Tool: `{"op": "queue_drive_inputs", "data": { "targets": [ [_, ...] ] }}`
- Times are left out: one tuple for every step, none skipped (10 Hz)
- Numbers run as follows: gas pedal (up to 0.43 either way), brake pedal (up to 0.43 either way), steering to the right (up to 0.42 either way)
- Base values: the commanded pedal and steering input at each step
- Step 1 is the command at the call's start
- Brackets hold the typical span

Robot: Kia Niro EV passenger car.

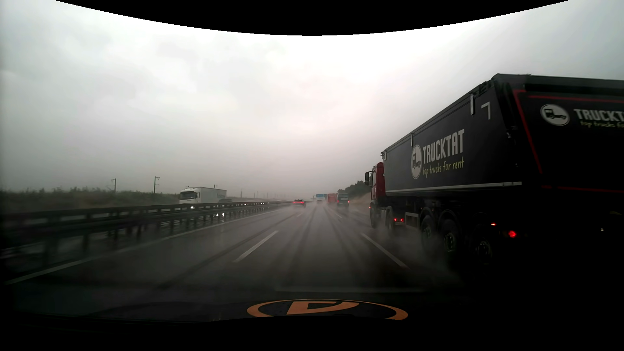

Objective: Follow the waypoints while adhering to traffic rules and regulations

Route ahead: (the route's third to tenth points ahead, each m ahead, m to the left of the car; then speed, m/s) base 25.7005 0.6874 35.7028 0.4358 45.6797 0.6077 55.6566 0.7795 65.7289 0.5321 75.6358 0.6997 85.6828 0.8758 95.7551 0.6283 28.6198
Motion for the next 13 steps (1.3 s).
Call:
{"op": "queue_drive_inputs", "data": {
  "targets": [
    [0.228,0.000,-0.004],
    [0.228,0.000,-0.005],
    [0.228,0.000,-0.005],
    [0.228,0.000,-0.006],
    [0.228,0.000,-0.006],
    [0.240,0.000,-0.006],
    [0.240,0.000,-0.005],
    [0.240,0.000,-0.004],
    [0.240,0.000,-0.003],
    [0.248,0.000,-0.002],
    [0.248,0.000,-0.002],
    [0.248,0.000,-0.002],
    [0.248,0.000,-0.002]
  ]
}}
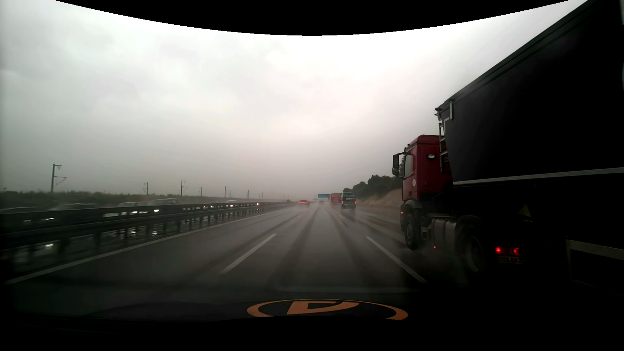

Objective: Follow the waypoints while adhering to traffic rules and regulations

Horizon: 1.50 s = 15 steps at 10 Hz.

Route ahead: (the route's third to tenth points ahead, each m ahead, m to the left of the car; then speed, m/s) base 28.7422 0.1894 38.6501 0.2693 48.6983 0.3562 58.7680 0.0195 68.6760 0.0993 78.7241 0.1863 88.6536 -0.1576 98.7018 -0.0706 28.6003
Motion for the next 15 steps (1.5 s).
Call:
{"op": "queue_drive_inputs", "data": {
  "targets": [
    [0.248,0.000,-0.002],
    [0.248,0.000,-0.002],
    [0.248,0.000,-0.001],
    [0.248,0.000,-0.001],
    [0.248,0.000,-0.001],
    [0.248,0.000,-0.001],
    [0.260,0.000,-0.001],
    [0.260,0.000,0.000],
    [0.260,0.000,0.000],
    [0.260,0.000,0.000],
    [0.260,0.000,0.000],
    [0.260,0.000,-0.001],
    [0.260,0.000,-0.001],
    [0.260,0.000,-0.001],
    [0.260,0.000,-0.001]
  ]
}}
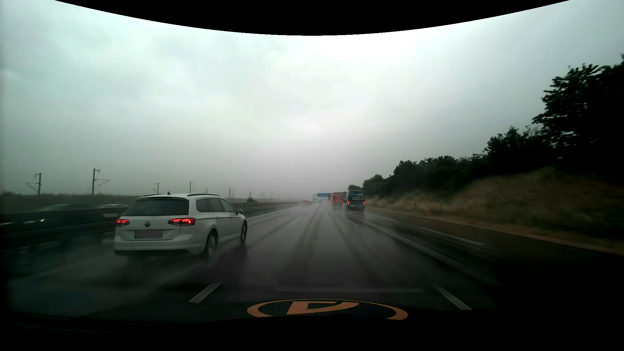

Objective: Follow the waypoints while adhering to traffic rules and regulations

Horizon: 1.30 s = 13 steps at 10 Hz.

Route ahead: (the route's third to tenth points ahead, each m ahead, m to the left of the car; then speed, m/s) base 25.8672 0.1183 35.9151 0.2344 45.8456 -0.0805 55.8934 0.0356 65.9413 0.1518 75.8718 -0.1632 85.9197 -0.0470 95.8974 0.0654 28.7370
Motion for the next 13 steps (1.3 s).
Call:
{"op": "queue_drive_inputs", "data": {
  "targets": [
    [0.260,0.000,-0.001],
    [0.260,0.000,-0.001],
    [0.260,0.000,-0.001],
    [0.260,0.000,-0.001],
    [0.260,0.000,-0.001],
    [0.260,0.000,-0.001],
    [0.260,0.000,-0.001],
    [0.260,0.000,-0.001],
    [0.260,0.000,-0.001],
    [0.260,0.000,-0.001],
    [0.260,0.000,-0.001],
    [0.260,0.000,0.000],
    [0.260,0.000,0.000]
  ]
}}
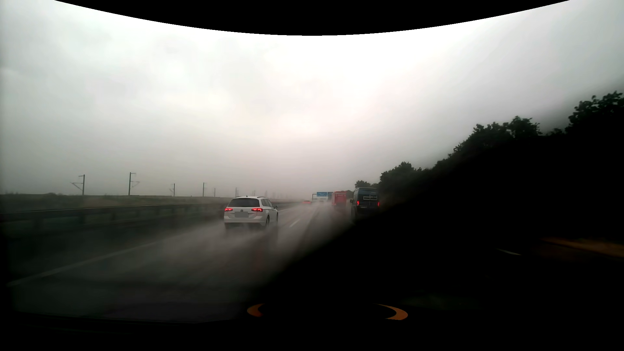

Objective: Follow the waypoints while adhering to traffic rules and regulations

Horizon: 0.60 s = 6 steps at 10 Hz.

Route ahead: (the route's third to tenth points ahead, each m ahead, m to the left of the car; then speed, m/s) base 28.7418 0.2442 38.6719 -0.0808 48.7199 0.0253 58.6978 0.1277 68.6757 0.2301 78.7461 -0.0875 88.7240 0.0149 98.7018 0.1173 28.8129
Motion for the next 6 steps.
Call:
{"op": "queue_drive_inputs", "data": {
  "targets": [
    [0.260,0.000,0.000],
    [0.260,0.000,0.000],
    [0.260,0.000,0.001],
    [0.260,0.000,0.001],
    [0.260,0.000,0.002],
    [0.260,0.000,0.000]
  ]
}}
